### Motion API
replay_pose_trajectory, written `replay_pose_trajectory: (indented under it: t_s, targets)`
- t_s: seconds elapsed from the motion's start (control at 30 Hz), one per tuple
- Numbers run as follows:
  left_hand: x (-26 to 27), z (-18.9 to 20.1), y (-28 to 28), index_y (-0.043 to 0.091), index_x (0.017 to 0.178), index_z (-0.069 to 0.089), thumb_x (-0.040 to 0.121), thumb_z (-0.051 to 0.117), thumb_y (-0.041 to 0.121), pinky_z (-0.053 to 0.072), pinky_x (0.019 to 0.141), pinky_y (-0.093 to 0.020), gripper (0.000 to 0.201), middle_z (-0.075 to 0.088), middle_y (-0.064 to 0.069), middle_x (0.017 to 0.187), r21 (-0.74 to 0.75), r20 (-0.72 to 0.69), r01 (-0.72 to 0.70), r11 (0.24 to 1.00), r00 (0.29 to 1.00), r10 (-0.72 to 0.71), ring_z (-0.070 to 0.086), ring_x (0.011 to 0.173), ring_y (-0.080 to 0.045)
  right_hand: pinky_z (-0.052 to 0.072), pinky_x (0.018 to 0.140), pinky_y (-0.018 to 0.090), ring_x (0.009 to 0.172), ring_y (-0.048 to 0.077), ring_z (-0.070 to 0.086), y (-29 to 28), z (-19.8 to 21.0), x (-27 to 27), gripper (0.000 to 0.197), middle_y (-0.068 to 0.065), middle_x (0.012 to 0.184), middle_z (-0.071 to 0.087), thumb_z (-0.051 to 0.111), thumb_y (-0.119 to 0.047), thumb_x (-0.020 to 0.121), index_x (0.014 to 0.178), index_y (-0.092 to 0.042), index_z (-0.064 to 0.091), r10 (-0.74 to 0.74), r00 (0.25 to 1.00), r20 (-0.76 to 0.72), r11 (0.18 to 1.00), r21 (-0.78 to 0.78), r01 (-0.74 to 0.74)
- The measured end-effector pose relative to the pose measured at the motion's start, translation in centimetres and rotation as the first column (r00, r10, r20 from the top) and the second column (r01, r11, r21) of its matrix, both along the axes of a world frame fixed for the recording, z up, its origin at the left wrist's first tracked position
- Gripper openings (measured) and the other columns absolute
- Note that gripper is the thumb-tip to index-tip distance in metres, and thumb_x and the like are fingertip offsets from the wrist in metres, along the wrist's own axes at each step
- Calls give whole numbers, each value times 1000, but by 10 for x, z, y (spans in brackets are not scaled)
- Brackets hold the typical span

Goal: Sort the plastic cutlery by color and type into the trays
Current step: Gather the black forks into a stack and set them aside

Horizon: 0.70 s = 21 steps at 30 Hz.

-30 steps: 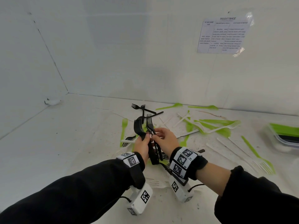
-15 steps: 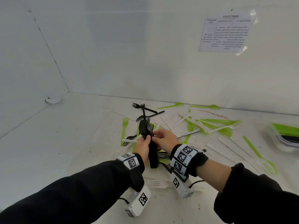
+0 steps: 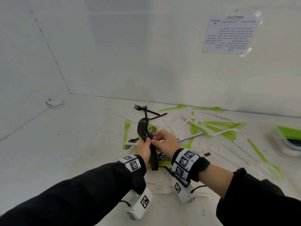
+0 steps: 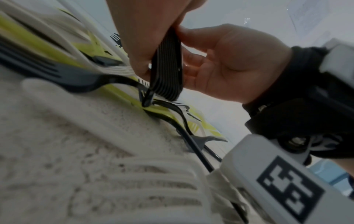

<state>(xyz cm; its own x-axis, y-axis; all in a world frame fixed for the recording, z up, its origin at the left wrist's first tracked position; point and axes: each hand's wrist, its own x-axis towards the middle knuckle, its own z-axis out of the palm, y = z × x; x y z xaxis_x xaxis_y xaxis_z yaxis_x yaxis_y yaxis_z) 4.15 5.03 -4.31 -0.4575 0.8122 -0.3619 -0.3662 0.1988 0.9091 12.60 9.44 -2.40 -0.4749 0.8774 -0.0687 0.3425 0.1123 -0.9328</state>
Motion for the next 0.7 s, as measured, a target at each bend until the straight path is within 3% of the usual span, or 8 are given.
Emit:
replay_pose_trajectory:
  t_s: [0.1,0.23,0.33,0.47,0.6,0.7]
  targets:
    - [-2,1,-2,16,113,54,102,32,21,51,89,-48,25,64,-12,109,20,44,16,1000,999,-17,62,102,-30,52,66,24,80,16,60,0,0,-2,17,-1,84,58,59,-14,87,104,-17,56,-16,1000,22,1000,7,16]
    - [-2,1,-3,12,115,55,102,35,18,52,72,-39,25,65,-12,100,44,74,27,999,997,-30,63,84,-24,56,80,41,85,20,62,1,1,-7,18,-4,78,56,59,-15,88,104,-15,52,-81,997,5,995,-49,82]
    - [-2,3,-3,9,120,53,101,36,17,51,76,-41,27,64,-13,102,52,95,26,998,995,-31,63,86,-25,58,76,39,85,21,64,1,0,-8,21,-1,83,59,60,-16,88,107,-13,54,-62,998,2,995,-84,62]
    - [-3,4,-5,14,118,53,100,40,23,53,79,-40,24,64,-13,110,55,94,30,998,995,-35,64,93,-24,55,61,28,76,15,63,1,0,-7,18,2,86,62,63,-18,86,102,-17,55,-26,1000,2,998,-54,26]
    - [-4,2,-1,13,117,55,100,39,24,46,97,-50,25,63,-16,114,14,90,-29,999,996,28,61,106,-32,54,87,40,89,20,62,0,-3,-10,19,-2,85,60,64,-15,85,103,-16,58,-56,998,-17,998,-30,55]
    - [-6,3,0,6,126,51,101,37,23,45,100,-48,33,61,-18,116,7,109,-47,999,993,46,59,109,-31,52,92,39,89,16,59,-2,-7,-12,20,-8,83,57,62,-13,86,107,-11,62,-45,999,7,999,7,45]
